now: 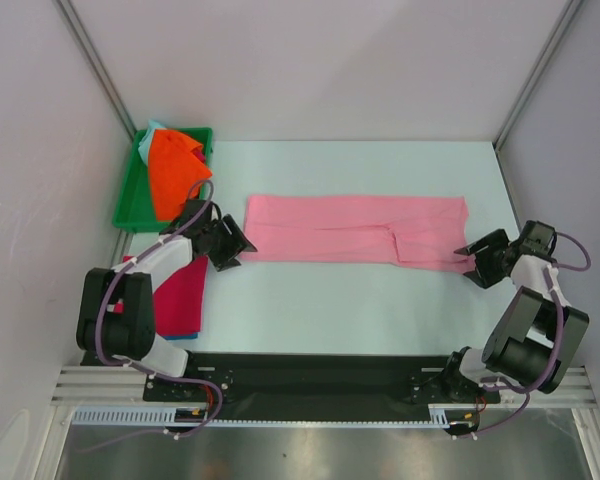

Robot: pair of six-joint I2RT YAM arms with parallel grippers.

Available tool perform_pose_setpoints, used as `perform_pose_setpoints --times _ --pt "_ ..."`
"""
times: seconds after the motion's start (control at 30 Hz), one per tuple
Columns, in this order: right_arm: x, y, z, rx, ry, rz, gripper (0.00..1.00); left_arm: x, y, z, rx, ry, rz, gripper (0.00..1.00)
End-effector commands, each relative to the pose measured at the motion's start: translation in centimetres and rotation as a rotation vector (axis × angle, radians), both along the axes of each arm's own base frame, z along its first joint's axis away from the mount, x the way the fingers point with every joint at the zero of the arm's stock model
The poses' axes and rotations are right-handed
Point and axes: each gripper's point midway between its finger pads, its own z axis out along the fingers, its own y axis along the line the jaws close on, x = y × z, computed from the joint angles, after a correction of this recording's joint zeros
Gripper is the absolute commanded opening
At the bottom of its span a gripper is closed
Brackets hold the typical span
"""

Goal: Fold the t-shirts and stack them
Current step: Fold the tshirt

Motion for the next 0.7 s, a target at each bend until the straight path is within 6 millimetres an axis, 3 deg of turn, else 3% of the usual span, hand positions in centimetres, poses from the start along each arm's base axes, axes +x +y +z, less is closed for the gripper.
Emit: perform_pose_setpoints --times 0.0,0.13,0.3,0.57,0.67 --pt "0.5 -1.0 0.3 -0.031 -0.049 -0.032 0.68 1.7 0.4 -0.1 -0.037 -0.037 0.099 0.68" --pt "-0.3 -2.1 -0.9 -0.030 -0.033 -0.060 0.68 1.2 1.1 -2.2 -0.044 0.009 0.130 0.70" --pt "-1.0 -2.7 -2.3 -0.044 -0.015 -0.060 0.66 1.6 1.9 -3.0 -0.039 0.029 0.156 0.69" --pt "-0.6 -2.9 -3.8 -0.038 -0.007 -0.056 0.64 2.5 2.1 -4.1 -0.027 0.041 0.161 0.60" --pt "-0.3 -3.2 -4.3 -0.041 -0.006 -0.059 0.63 2.7 2.1 -4.5 -0.022 0.044 0.155 0.50"
